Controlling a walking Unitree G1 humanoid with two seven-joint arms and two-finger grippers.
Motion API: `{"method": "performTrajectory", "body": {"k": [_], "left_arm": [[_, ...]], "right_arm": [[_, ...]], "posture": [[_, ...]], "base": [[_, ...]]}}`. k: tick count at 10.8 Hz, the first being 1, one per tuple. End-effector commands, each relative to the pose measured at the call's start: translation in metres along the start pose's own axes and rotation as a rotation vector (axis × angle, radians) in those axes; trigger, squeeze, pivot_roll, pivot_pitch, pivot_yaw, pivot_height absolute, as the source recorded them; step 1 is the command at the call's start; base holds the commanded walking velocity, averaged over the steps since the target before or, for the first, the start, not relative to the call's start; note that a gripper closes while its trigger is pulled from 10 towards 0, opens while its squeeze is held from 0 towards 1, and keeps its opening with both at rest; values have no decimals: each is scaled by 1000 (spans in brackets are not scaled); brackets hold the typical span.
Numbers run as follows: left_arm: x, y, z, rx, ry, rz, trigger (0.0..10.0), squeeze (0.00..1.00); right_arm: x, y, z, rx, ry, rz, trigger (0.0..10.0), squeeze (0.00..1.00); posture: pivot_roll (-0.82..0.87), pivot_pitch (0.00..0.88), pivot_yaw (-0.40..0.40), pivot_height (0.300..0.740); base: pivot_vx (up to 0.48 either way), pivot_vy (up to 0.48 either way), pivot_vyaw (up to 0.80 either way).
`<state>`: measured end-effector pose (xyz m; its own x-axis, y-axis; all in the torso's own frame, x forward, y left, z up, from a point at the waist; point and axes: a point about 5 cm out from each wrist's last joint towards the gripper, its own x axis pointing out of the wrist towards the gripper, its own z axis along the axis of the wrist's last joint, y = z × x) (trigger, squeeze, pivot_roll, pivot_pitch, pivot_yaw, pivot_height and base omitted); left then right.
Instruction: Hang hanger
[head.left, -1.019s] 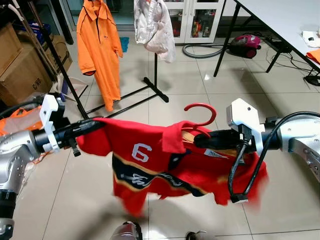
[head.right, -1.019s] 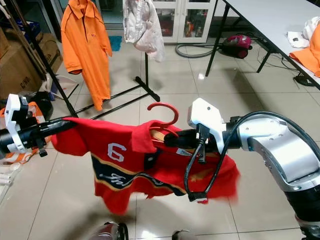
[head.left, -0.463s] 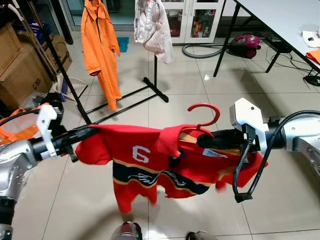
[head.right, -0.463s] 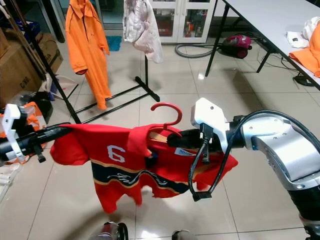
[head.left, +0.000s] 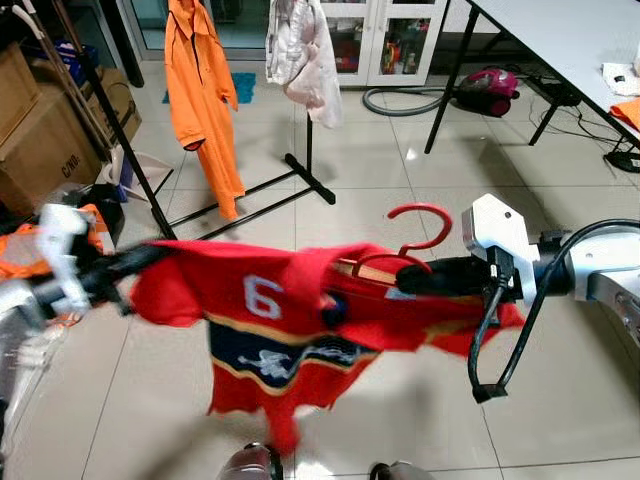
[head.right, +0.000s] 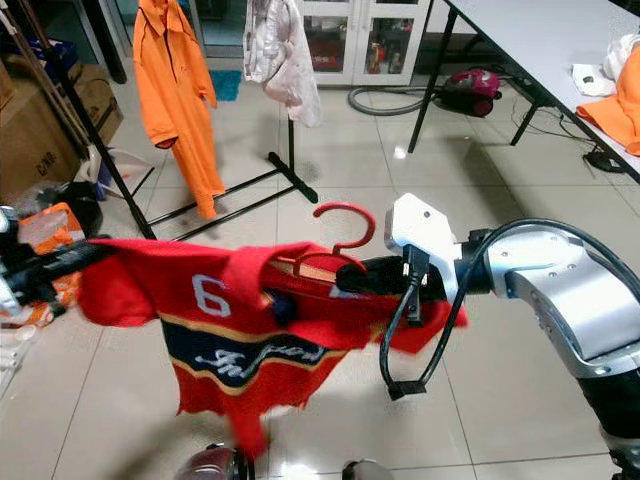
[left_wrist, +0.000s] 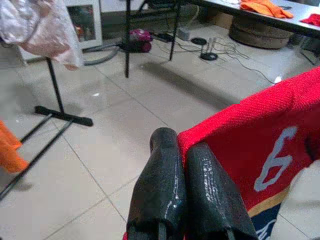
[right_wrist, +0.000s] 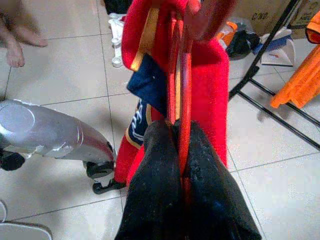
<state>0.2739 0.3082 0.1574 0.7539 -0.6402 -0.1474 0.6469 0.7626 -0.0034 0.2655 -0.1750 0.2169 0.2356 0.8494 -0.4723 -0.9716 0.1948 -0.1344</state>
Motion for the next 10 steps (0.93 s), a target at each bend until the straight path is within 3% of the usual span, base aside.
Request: {"method": "performTrajectory", "body": {"k": [1,4,5,6,7,10], "left_arm": [[-18,12,6,24,0,104,0,0],[-15,7,-1,19,18,86,0,0],[-9,2,-12,35,81,77,8588,0],[-5,-4,-17,17,84,43,10000,1000],[-4,-4,-16,15,72,44,10000,1000],[-5,4,18,78,-19,54,10000,1000]], "right_arm": [[-14,-7,1,-12,37,-58,10000,0],[-15,-8,0,-14,40,-61,10000,0],[-15,-8,0,-15,39,-60,10000,0],[-15,-8,0,-17,39,-60,10000,0],[-15,-8,0,-17,40,-60,10000,0],[-16,-10,1,-22,41,-64,10000,0]], "posture": [[-54,93,8,740],[-55,96,8,740],[-56,97,8,740],[-60,96,9,740],[-60,96,9,740],[-60,96,9,740]], "base": [[0,0,0],[0,0,0],[0,0,0],[0,0,0],[0,0,0],[0,0,0]]}}
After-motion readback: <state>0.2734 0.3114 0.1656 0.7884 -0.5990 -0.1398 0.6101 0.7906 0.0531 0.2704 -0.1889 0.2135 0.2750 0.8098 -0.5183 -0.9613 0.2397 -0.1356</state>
